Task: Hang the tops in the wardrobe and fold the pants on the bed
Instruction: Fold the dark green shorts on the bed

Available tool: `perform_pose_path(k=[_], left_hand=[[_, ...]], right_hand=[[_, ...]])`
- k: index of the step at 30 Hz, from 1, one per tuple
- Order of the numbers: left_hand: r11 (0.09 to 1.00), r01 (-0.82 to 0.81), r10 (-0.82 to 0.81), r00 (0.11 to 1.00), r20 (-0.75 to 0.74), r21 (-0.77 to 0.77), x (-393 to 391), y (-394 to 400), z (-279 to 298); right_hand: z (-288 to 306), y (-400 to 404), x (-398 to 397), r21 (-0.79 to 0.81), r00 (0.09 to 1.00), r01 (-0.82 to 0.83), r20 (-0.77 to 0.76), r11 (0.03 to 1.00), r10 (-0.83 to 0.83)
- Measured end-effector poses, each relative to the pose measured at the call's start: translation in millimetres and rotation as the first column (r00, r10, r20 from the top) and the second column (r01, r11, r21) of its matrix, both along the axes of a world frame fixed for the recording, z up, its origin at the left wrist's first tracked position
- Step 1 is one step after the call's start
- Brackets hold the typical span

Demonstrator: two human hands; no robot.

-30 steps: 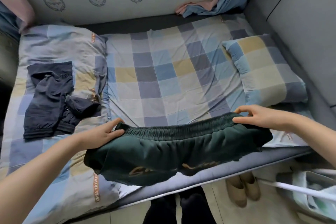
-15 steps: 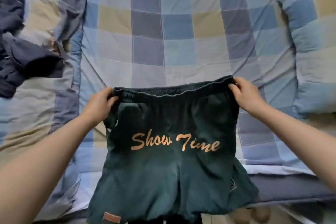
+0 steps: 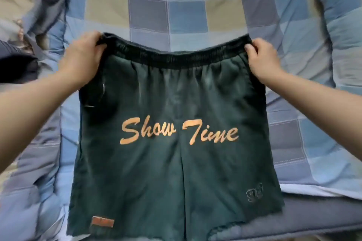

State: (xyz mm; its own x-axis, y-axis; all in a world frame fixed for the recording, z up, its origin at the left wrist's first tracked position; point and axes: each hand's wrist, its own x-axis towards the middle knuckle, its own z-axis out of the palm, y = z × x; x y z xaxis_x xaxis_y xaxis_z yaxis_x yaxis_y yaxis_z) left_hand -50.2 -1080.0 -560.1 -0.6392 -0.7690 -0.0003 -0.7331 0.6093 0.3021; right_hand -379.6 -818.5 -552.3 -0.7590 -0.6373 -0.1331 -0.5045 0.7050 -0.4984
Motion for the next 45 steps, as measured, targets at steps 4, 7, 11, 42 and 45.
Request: perform_pose_path(k=[4,7,11,42,45], left_hand=[[0.971,-0.239,0.237,0.968,0.085,0.014,-49.0,-10.5,-24.9],[0.976,-0.118,0.084,0.979,0.184,0.182,-59.0,51.9,-59.9],[0.95,0.262,-0.302,0.91,0.285,0.17,-31.7,166.8,-98.4],[-0.055,-0.204,0.355,0.911,0.21,0.977,-109.7,391.5,-62.6],[0.194,-0.268,0.309,0.93,0.201,0.944,-108.0,389.0,-75.4]], right_hand=[[-21.8,-50.8,-30.4,0.027,0.957,0.255,0.135,0.967,-0.256],[-49.8,-41.4,-21.0,0.071,0.942,0.244,0.221,0.967,-0.254],[-90.7,31.4,3.4,0.244,0.915,0.256,0.251,0.935,-0.316],[-36.9,270.2,143.1,-0.006,0.793,-0.341,0.535,0.94,0.291],[-38.7,248.6,119.3,0.022,0.829,-0.122,0.553,0.992,0.09]])
